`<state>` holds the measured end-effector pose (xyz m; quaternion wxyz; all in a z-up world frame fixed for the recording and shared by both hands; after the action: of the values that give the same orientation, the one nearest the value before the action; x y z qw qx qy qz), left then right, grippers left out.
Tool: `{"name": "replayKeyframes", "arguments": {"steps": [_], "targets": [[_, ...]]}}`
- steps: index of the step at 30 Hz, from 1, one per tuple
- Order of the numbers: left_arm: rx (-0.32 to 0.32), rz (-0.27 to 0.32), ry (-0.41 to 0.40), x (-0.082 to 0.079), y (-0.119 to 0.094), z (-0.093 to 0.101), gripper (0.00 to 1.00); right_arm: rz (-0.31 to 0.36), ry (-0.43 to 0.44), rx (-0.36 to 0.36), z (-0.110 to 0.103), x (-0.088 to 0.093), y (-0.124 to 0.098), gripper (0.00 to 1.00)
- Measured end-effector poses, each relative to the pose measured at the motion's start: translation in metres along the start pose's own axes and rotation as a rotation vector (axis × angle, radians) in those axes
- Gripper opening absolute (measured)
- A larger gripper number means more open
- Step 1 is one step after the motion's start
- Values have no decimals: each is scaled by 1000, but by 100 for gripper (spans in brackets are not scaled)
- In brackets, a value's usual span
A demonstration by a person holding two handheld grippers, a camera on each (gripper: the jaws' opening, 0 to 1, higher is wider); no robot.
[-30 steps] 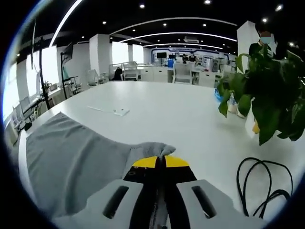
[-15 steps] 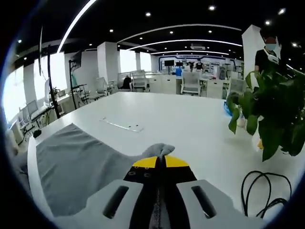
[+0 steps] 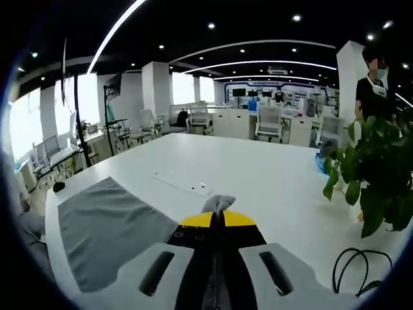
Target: Fold the towel on the table until its edges align and the towel forms a compact rectangular stack.
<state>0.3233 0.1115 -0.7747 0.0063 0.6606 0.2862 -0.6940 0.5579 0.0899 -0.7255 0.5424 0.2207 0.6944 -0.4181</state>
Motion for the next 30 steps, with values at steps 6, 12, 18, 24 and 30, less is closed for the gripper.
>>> {"name": "replayKeyframes", "arguments": {"steps": [6, 12, 18, 24, 30], "targets": [[-62, 26, 15, -4, -37, -14, 1, 18, -5, -29, -20, -17, 6, 1], [-187, 89, -85, -6, -91, -39, 1, 44, -15, -57, -44, -36, 14, 1], [-240, 125, -124, -9, -128, -52, 2, 72, -14, -86, -62, -55, 27, 1], [-304, 157, -123, -16, -159, -63, 1, 110, -14, -124, -90, -85, 42, 1], [-378, 182, -136, -19, -192, -77, 1, 122, -42, -170, -114, -106, 63, 1]]}}
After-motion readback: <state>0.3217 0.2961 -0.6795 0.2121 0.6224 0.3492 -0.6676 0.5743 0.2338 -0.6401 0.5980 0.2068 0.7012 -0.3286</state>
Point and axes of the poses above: the point that each gripper's makers call its tool centre point, and the gripper's own axes: y roughly forward along the fingers, z roughly to its right, x roughly out of its underside, the point moved 3 cm from there along -y, roughly backward along the fingers, and after that the axes turned 4 degrees about -x, right-handed, at the moved point
